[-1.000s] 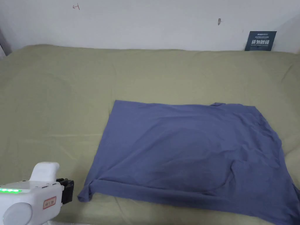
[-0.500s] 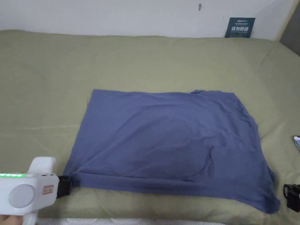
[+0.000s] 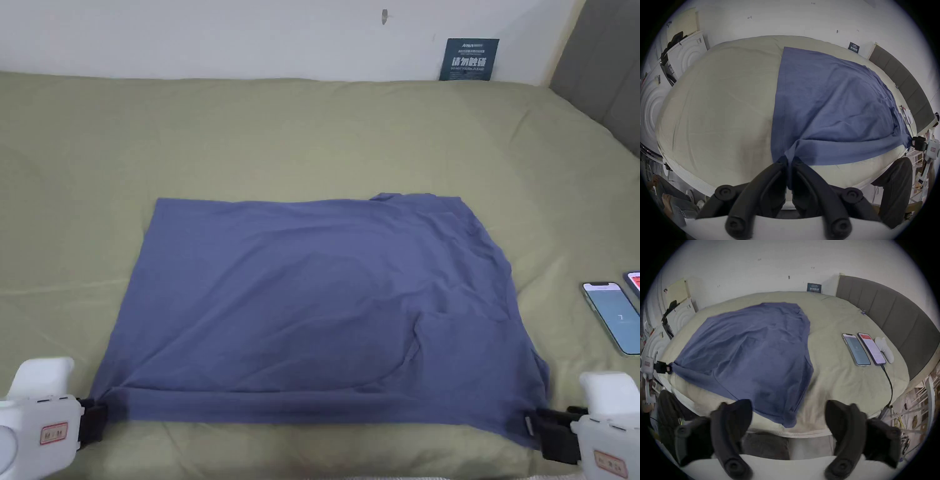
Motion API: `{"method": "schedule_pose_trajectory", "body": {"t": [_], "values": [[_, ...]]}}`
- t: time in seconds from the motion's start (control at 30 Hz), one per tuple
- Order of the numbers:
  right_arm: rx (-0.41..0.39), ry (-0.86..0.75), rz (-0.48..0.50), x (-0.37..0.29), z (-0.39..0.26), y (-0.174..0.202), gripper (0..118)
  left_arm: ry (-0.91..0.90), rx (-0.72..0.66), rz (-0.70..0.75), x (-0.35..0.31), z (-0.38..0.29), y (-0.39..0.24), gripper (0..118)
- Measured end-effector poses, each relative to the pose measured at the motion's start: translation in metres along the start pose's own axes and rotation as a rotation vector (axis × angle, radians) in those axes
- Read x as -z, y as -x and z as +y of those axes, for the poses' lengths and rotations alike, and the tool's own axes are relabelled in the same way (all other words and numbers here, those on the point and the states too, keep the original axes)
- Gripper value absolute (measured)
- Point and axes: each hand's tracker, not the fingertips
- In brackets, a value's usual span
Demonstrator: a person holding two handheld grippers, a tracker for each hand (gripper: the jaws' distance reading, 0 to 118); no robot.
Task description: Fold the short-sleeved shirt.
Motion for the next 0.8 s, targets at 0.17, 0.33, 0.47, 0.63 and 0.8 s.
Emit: {"method": "schedule_pose_trajectory", "body": {"t": [0.17, 0.33, 0.47, 0.63, 0.8], "values": [[0.049, -0.003, 0.014, -0.005, -0.006, -0.010, 2, 0.006, -0.005, -0.006, 0.000, 0.003, 0.004, 7], [0.022, -0.102, -0.002, -0.028, 0.023, -0.004, 1, -0.059, 0.008, -0.004, -0.018, 0.027, 0.002, 7], [0.009, -0.161, -0.009, -0.025, 0.068, -0.004, 1, -0.112, 0.038, -0.006, -0.026, 0.068, -0.002, 7], [0.004, -0.175, -0.037, 0.008, 0.130, -0.008, 1, -0.125, 0.019, -0.024, -0.002, 0.129, 0.002, 7], [-0.004, -0.134, -0.047, 0.066, 0.181, -0.013, 1, -0.101, 0.044, -0.005, 0.039, 0.177, -0.008, 7]]}}
